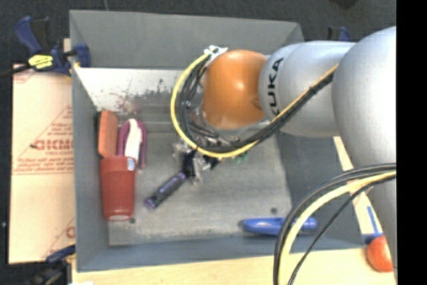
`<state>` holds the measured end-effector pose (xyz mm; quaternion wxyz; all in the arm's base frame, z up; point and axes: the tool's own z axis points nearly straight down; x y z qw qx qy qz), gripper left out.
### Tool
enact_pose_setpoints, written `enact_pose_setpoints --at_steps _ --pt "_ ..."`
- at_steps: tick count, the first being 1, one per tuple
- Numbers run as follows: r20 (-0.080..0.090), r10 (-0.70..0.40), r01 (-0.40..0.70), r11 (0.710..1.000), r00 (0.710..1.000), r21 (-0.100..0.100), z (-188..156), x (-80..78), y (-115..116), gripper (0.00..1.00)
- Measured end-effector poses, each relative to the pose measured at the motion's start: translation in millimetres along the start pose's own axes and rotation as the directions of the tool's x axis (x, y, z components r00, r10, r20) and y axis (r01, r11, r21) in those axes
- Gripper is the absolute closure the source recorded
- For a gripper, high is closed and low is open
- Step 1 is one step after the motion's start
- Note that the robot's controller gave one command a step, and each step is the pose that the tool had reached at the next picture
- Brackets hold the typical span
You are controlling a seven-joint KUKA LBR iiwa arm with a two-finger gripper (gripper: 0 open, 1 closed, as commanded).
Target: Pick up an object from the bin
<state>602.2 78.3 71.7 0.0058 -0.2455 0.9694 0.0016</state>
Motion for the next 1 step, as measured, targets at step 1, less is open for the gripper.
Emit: enact_pose_setpoints --at_steps 1 --pt "-0.011 0.001 -0.001 1.0 1.0 -0.005 -13.4 3.2 1.5 1.0"
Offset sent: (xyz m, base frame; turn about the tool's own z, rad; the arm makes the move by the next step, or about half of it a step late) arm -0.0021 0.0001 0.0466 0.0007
